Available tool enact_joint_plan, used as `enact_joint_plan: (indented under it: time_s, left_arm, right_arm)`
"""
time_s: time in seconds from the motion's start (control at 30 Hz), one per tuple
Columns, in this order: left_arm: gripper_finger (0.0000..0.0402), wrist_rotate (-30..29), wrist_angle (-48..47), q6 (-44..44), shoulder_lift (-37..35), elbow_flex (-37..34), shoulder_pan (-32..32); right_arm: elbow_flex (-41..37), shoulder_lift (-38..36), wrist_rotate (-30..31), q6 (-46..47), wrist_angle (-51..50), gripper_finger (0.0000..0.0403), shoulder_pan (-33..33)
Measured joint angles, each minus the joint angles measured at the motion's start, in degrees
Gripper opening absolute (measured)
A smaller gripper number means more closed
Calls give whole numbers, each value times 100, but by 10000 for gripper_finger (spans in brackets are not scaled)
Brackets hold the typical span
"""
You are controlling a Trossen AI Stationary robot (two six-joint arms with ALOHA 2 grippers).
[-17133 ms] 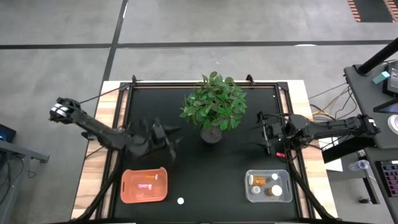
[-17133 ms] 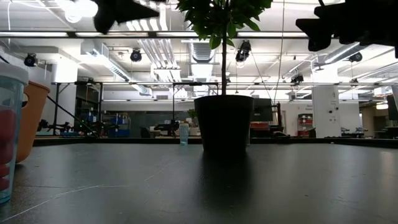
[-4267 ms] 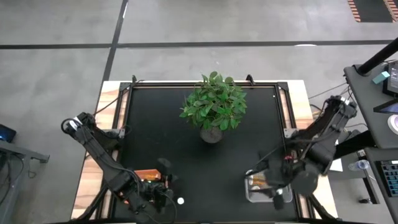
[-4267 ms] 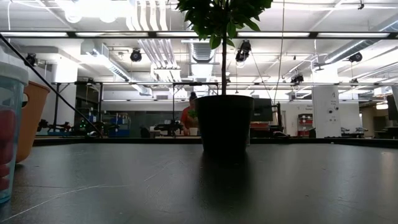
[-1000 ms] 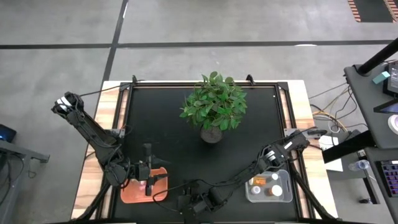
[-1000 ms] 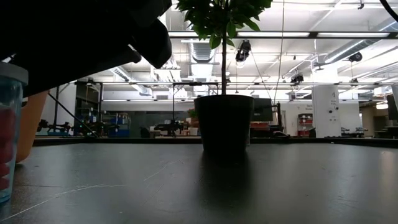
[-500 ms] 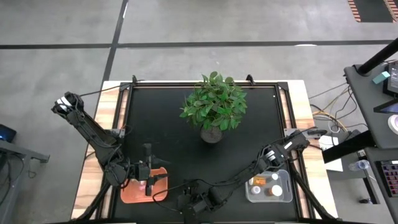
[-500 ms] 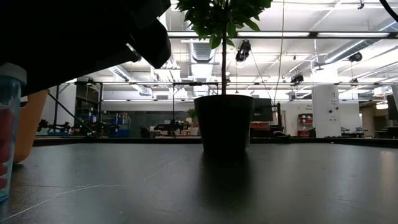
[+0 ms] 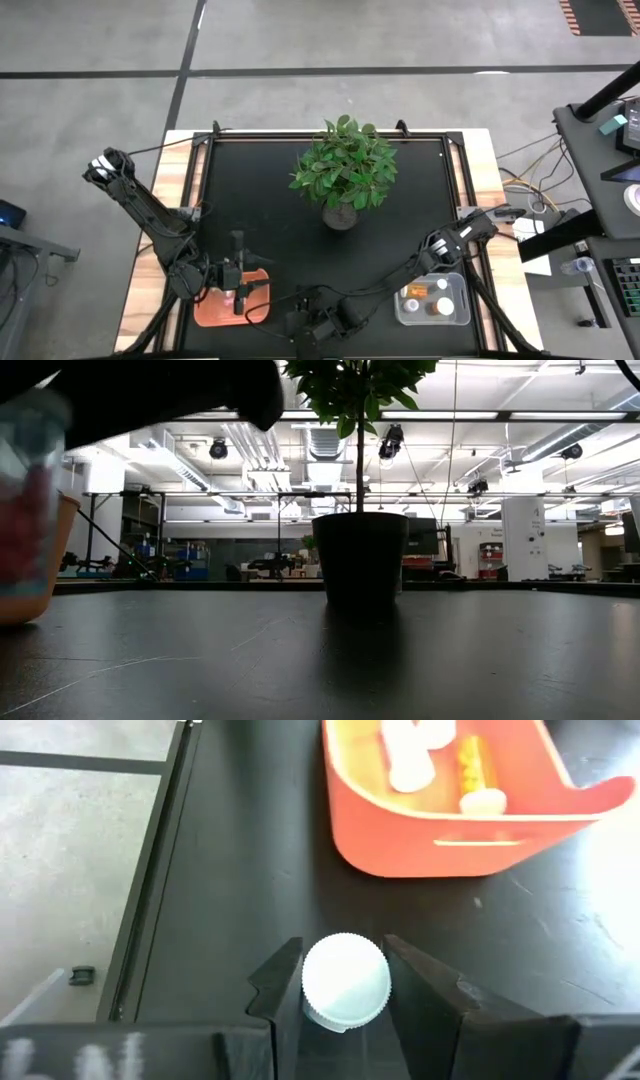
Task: Pick and place medicine bottles into bin by pill shape (circle, oval)
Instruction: Put the bottom blue capsule bottle into the transparent bin
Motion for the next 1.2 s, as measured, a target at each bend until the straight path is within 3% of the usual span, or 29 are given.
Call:
enact_joint_plan:
  time_s: [0.27, 0.87, 1.2]
  left_arm:
    - [176, 0, 29, 1, 0, -2, -1]
    - [176, 0, 141, 14, 0, -2, 1]
    - [176, 0, 278, 7, 0, -2, 1]
  right_arm:
    - [2, -243, 420, 79, -751, 120, 150]
    - [-44, -971, 458, 378, -1939, 121, 558]
    - [-76, -1319, 450, 1046, -2704, 121, 911]
